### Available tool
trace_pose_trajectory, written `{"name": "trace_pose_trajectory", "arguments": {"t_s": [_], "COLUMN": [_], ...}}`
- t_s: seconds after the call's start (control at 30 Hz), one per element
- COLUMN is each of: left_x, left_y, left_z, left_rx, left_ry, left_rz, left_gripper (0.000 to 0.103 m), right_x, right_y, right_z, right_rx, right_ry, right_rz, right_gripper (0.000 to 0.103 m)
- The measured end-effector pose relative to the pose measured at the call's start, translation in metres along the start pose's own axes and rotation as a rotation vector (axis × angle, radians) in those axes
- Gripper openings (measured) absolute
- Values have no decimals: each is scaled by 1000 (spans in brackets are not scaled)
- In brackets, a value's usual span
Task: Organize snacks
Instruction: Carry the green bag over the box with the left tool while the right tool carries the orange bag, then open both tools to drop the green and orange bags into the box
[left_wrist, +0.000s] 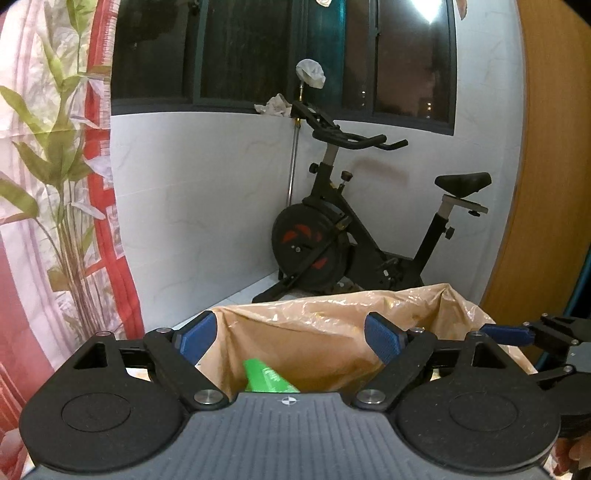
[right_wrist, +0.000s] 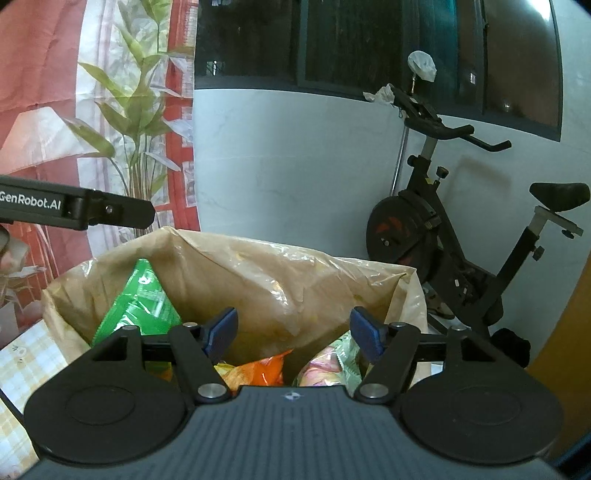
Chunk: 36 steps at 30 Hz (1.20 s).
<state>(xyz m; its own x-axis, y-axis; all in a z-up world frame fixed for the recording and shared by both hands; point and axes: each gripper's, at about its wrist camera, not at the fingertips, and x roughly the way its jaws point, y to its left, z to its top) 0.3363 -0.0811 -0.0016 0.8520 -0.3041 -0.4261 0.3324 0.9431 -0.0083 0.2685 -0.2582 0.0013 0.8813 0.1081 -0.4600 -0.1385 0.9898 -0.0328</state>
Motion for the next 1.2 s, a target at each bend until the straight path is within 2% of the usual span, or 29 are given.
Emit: {"name": "trace_pose_trajectory", "arguments": {"t_s": [0.37,0.7,0.93,1.2], "left_x": [-45,-97,-116,-119], "left_y": [31,56,55,48], "left_z": [-18,-69,-117,-166], "left_rx": [-28,-74,-112,-121], "left_ry": [18,79,110,162], "left_rz": [8,-1,7,24], "left_gripper": [89,89,89,89], "right_x": [-33,-72,-86,-86], "right_y": [0,18,38,73], "right_z": [-6,-22,-51,-105], "right_rx": [33,86,83,52], "right_ry": [-31,-69,-49,35], "right_rz": [26,96,129,169], "right_gripper": [70,70,70,70]}}
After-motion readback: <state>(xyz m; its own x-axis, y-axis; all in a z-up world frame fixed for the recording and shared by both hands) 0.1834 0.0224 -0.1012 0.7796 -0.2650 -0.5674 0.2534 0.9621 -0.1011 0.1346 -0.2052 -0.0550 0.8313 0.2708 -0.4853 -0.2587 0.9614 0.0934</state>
